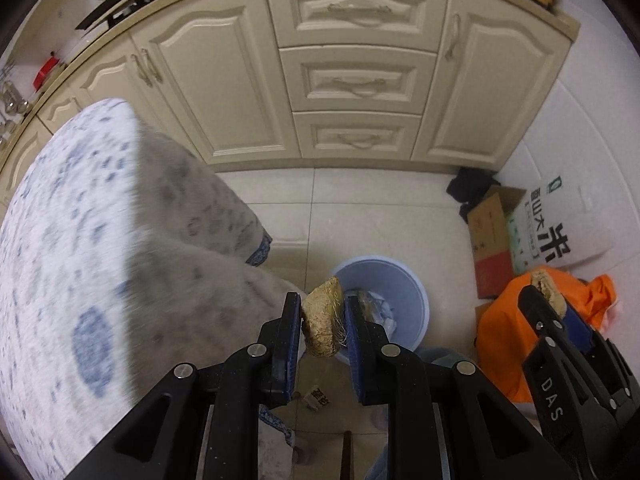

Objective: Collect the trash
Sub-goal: 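Carry the yellow and brown lumps over the blue bin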

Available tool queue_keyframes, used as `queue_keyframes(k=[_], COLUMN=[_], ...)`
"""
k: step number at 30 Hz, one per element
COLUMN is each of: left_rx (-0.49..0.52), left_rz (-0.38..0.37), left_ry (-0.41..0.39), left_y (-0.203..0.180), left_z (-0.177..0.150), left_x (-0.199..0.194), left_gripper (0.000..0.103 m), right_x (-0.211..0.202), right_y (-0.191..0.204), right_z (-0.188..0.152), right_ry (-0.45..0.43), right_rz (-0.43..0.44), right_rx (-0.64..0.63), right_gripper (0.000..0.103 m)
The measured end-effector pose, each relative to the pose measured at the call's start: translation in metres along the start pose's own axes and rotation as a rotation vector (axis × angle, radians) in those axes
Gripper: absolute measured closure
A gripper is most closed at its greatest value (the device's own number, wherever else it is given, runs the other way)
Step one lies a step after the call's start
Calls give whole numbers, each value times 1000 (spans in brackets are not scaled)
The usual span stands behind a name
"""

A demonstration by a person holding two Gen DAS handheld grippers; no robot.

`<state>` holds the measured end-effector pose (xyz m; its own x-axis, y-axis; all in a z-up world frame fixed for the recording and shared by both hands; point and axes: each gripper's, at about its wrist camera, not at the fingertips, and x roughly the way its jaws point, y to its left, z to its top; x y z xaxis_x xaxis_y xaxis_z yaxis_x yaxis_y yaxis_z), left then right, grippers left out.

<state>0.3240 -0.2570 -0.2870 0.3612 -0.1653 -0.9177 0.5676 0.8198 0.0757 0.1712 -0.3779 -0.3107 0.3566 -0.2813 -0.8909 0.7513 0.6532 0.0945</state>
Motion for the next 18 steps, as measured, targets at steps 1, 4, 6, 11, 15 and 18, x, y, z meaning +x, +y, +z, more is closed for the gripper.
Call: queue_keyframes(k=[1, 4, 6, 11, 15, 18], left_rx=[6, 18, 24, 44, 50, 57], left_rz=[4, 8, 2, 2, 3, 9], left_ry=[6, 39, 51, 70, 71, 69], left_y=[-4, -12, -16, -24, -27, -28], left_z=[3, 10, 15, 25, 28, 25], left_x=[6, 24, 33, 51, 57, 57], left_gripper=[85, 85, 85, 85, 85, 83], right_x=[3, 12, 17, 28, 32, 34], right_y=[-2, -7, -9, -16, -17, -17], right_z=[1, 1, 1, 0, -1, -2], right_ry=[4, 30, 46, 73, 85, 97], right_rz=[-3, -14, -15, -24, -25, -24], right_rx=[3, 14, 20, 35, 35, 35], right_gripper=[72, 72, 72, 72, 72, 72])
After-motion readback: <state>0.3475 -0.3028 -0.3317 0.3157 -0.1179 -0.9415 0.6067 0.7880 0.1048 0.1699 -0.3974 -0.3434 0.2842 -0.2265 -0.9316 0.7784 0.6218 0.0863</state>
